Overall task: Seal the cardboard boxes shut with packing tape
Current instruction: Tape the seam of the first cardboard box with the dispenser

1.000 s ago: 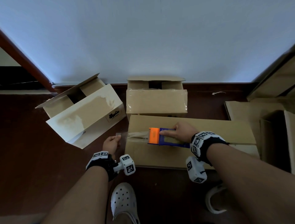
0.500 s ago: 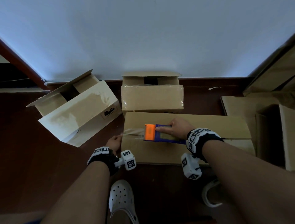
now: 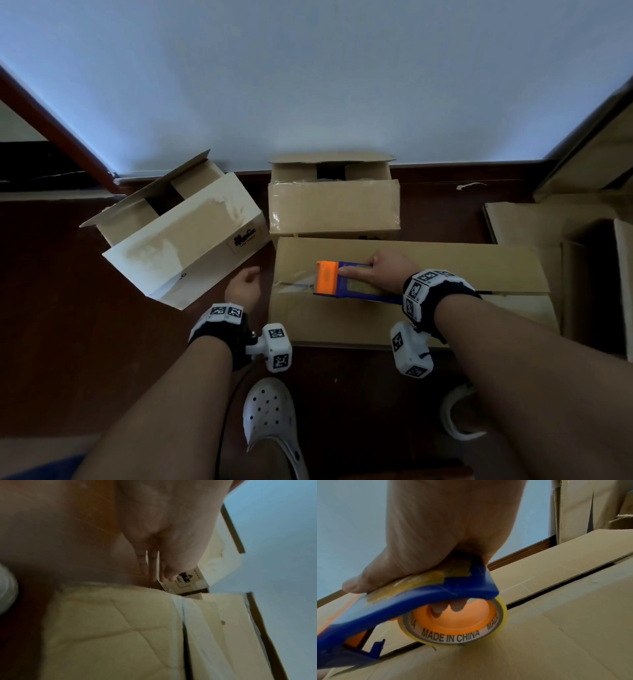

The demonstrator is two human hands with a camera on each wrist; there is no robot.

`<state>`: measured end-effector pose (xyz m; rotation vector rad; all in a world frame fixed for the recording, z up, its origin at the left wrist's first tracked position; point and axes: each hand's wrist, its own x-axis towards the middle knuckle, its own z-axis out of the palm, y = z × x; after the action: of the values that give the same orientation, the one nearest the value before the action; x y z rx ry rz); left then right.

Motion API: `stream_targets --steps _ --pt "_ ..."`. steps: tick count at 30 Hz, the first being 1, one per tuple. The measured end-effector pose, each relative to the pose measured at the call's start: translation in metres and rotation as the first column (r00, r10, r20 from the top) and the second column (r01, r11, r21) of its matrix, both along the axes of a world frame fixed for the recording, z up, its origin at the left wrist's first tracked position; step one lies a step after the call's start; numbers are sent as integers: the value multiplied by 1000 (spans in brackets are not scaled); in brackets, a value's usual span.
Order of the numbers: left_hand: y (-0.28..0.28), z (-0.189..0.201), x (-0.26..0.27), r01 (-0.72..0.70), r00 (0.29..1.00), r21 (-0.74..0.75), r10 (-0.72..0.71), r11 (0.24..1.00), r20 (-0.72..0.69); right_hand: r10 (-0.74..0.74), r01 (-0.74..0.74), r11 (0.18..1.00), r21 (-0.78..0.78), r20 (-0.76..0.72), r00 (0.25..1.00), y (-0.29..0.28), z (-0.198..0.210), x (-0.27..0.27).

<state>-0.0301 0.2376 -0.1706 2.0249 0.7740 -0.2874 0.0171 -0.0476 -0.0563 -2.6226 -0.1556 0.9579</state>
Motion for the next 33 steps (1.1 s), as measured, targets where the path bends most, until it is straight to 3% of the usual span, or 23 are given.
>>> stream_targets --steps 2,4,5,7,9,10,16,25,33 --pt "-4 23 -1 171 976 77 -179 982 121 11 -11 1000 -5 10 1000 0 0 -1" --pt "-8 48 -1 414 883 166 -439 895 164 10 -10 1000 2 20 1000 0 1 -2" --pt "-10 56 0 544 802 253 -584 800 123 3 -3 1000 10 22 1000 -1 1 -3" --pt "-16 66 -1 751 607 393 -789 531 -94 -11 10 1000 29 26 1000 -1 2 -5" --pt "-24 70 0 851 450 425 -846 309 -285 -23 22 998 53 19 1000 -1 0 -5" --pt "-27 70 1 868 414 424 -846 257 -335 -24 23 998 61 16 1000 -1 -1 -5" --pt "-30 65 12 899 365 398 -816 183 -449 -67 65 995 80 18 998 0 0 -6" --pt "-26 58 7 879 373 447 -827 168 -421 -59 57 998 42 56 997 2 -9 -7" --pt "-30 65 7 875 373 467 -789 125 -489 89 -80 992 -93 93 992 8 6 -6"
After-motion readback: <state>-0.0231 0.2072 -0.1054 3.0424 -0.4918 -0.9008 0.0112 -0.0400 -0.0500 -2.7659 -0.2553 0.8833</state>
